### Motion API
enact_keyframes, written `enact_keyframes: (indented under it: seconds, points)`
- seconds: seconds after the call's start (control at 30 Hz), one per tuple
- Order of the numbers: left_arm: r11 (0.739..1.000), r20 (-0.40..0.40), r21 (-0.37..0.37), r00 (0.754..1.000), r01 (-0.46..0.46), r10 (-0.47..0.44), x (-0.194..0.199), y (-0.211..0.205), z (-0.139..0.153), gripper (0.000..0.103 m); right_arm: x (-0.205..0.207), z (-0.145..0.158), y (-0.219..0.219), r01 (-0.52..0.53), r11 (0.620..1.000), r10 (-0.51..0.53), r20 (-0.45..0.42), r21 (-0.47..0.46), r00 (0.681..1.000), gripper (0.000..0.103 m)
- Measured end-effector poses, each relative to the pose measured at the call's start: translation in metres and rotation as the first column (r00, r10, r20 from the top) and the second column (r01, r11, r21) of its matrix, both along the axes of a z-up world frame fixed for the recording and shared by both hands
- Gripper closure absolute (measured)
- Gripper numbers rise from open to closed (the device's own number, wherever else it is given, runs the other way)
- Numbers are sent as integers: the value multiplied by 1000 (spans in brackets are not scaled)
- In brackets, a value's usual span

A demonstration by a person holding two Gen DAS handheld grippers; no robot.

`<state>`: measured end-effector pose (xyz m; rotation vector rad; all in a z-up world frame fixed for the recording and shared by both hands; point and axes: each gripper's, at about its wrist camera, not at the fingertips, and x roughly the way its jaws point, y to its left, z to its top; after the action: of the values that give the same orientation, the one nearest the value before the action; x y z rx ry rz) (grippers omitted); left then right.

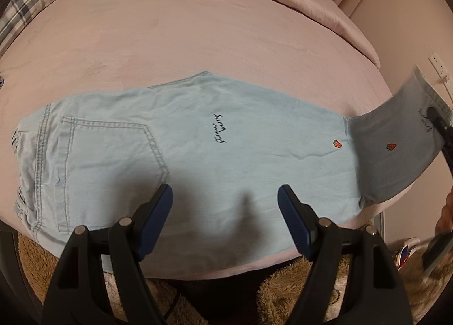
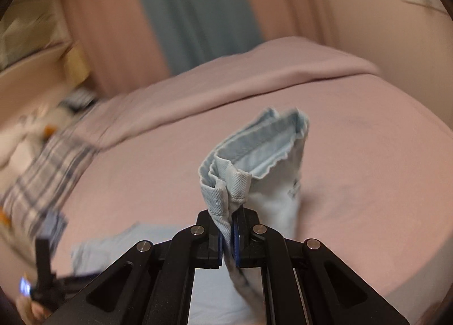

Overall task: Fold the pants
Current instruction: 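Carry the hems over toward the waistband with the right gripper and release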

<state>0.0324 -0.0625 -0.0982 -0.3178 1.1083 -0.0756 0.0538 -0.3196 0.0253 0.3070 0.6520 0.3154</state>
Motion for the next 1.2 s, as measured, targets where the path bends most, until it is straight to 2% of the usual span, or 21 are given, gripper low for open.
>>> enact_keyframes:
  seconds: [0.1, 0.17, 0.27, 0.33, 0.4, 0.6, 0.7, 0.8, 0.87, 1.03, 1.1, 1.2]
  points:
    - [1000, -5, -4, 1000, -11, 11, -3, 2, -1, 26, 7, -17, 49, -129, 991, 128, -38, -39, 991, 96]
    - [1000, -9, -7, 1000, -17, 17, -4, 7, -2, 26, 14, -37, 76, -190, 979, 182, -97, -76, 978, 96]
    - [1000, -15, -11, 1000, -26, 26, -7, 11, -3, 26, 14, -75, 105, -274, 959, 255, -218, -65, 942, 96]
    - [999, -18, -14, 999, -29, 29, -9, 14, -3, 26, 11, -94, 119, -294, 951, 258, -275, -96, 926, 96]
    - [999, -17, -15, 999, -30, 30, -10, 15, -3, 26, 11, -100, 125, -299, 947, 251, -308, -118, 918, 96]
    - [999, -22, -25, 999, -41, 40, -8, 19, -5, 26, 3, -70, 120, -291, 951, 263, -223, -103, 939, 96]
    - [999, -23, -29, 999, -43, 43, -11, 23, -5, 25, 7, -78, 122, -292, 952, 259, -263, -92, 929, 96]
    - [999, -27, -32, 999, -44, 44, -13, 24, -6, 25, 4, -107, 131, -309, 946, 262, -340, -93, 903, 96]
    - [998, -33, -33, 998, -50, 49, -13, 26, -7, 25, 1, -117, 128, -311, 945, 259, -356, -96, 898, 96]
    - [997, -41, -40, 997, -63, 61, -14, 29, -6, 25, 6, -113, 116, -293, 956, 261, -385, -26, 885, 96]
    - [997, -30, -44, 998, -63, 62, -16, 30, -4, 24, 7, -105, 117, -279, 960, 269, -347, 20, 899, 96]
    - [997, -25, -40, 997, -68, 67, -19, 34, -4, 23, 4, -77, 120, -282, 958, 263, -250, -44, 932, 96]
